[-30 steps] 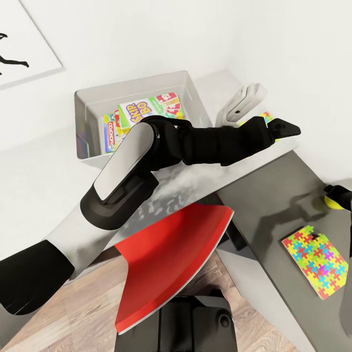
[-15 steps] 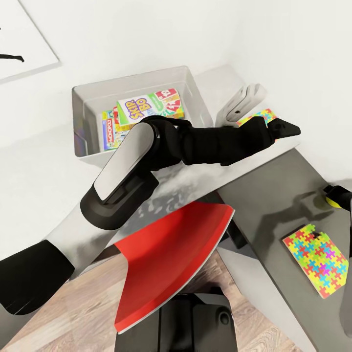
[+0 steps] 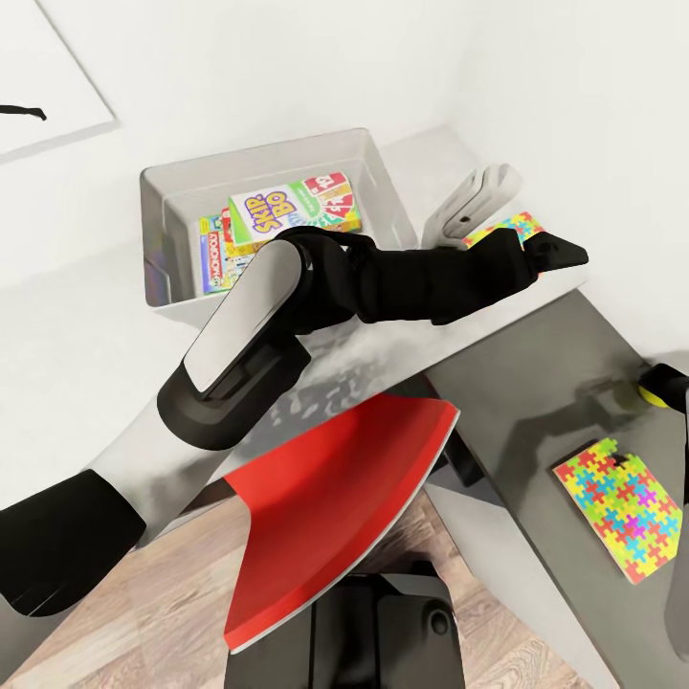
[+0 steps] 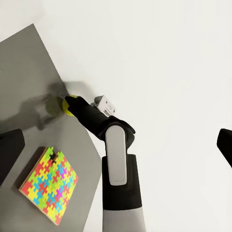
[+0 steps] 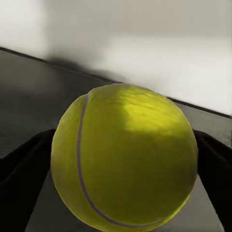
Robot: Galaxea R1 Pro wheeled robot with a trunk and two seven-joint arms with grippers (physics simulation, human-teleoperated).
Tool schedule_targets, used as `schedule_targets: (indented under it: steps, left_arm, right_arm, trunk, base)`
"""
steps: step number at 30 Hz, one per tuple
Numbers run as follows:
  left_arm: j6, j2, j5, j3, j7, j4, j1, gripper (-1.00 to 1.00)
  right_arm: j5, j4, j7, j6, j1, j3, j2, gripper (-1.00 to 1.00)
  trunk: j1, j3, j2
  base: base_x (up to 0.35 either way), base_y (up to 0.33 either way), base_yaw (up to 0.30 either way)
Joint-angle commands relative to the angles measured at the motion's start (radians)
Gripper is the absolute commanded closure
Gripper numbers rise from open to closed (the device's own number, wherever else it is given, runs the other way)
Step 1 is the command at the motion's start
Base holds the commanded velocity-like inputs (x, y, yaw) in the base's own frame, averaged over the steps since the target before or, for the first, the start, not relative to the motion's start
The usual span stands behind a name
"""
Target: Put all the toys in the child's room - the three board games (two on the bed and one on the table), the two jigsaw puzzles on the table, and the tennis ball on the table - inside the toy box on the table in the child's room.
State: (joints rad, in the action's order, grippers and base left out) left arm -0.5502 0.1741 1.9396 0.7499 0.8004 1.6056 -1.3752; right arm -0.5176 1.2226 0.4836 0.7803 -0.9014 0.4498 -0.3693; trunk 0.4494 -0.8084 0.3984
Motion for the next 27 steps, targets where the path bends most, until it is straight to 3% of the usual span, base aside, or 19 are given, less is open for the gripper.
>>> schedule_targets:
  steps: [1,27]
  left_arm:
    - [-0.001,0.0,0.007,-0.001,0.008,0.0,-0.001,-1.0]
    - [-0.001,0.0,0.007,-0.001,0.008,0.0,-0.001,-1.0]
  right_arm:
    - [-0.011,0.001,0.009,0.002,-0.001,0.0,0.0,1.0]
    - [-0.01,0.015,0.009,0.009,-0.002,0.003,-0.009,1.0]
  trunk:
    - [0.001,-0.001,0.002]
    - [0.001,-0.001,0.002]
  base:
    - [0.0,0.0,0.0]
    - [0.0,0.0,0.0]
